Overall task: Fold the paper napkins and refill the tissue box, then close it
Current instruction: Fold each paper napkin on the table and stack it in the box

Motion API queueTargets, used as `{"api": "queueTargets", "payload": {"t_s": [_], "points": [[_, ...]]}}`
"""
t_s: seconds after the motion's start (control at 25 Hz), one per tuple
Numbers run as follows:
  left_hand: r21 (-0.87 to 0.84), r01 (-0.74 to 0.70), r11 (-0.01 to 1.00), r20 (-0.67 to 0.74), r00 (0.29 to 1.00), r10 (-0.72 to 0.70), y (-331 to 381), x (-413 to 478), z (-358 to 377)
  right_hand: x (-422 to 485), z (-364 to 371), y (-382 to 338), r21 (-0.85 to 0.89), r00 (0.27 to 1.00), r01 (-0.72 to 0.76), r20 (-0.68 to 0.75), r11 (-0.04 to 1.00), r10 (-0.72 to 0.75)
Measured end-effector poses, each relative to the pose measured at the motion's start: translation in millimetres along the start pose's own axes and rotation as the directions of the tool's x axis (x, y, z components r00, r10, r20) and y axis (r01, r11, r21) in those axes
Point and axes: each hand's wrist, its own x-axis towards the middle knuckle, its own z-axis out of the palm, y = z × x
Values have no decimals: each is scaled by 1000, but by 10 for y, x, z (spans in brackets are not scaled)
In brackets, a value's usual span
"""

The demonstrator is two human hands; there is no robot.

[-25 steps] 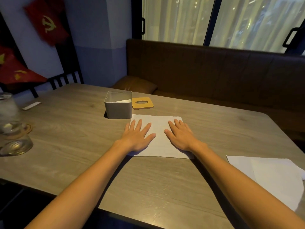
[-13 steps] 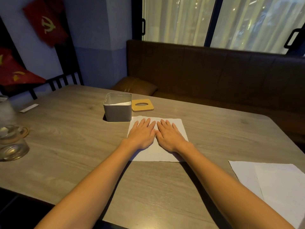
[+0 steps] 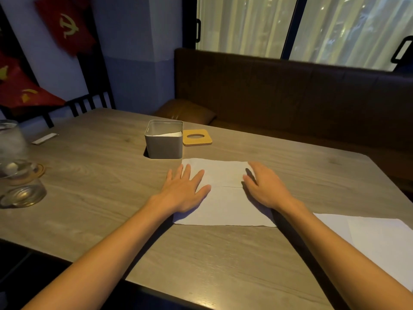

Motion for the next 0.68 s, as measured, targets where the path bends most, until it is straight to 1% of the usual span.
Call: {"api": "queueTargets", "payload": {"t_s": [0.04,0.08,0.12,0.16,0.24,0.32,0.36,0.44,0.52,0.6,0.64,0.68], "points": [[-26,-9,1000,-38,999,8,6,27,-61,69,-46,18,58,999,-19,-48,998,22],[-64,-20,998,-82,997,15,3,86,-134,161,-86,39,83,998,-42,-50,996,46],[-109,-27,994,-112,994,14,-9,172,-217,262,-121,47,82,998,-64,-11,995,65],[-154,-23,988,-111,994,6,-24,263,-302,356,-143,41,67,996,-79,48,995,76],[-179,10,984,-35,999,-16,-77,425,-413,498,-140,3,7,986,-94,138,996,92],[-87,42,995,50,998,-37,-146,535,-421,601,-102,-4,-73,986,-87,136,993,97],[-45,53,998,68,996,-50,-175,568,-417,637,-85,8,-87,986,-90,131,992,101],[-31,68,997,82,995,-66,-227,608,-439,692,-77,21,-3,978,-125,170,992,124],[-84,87,993,97,992,-78,-261,626,-488,714,-87,21,97,966,-177,209,979,154],[-123,91,988,125,989,-75,-285,629,-512,720,-97,35,111,964,-186,211,976,160],[-165,77,983,122,991,-57,-291,626,-511,712,-114,35,119,965,-184,209,976,156],[-241,52,969,90,995,-31,-300,629,-497,692,-139,31,141,969,-177,199,974,147]]}}
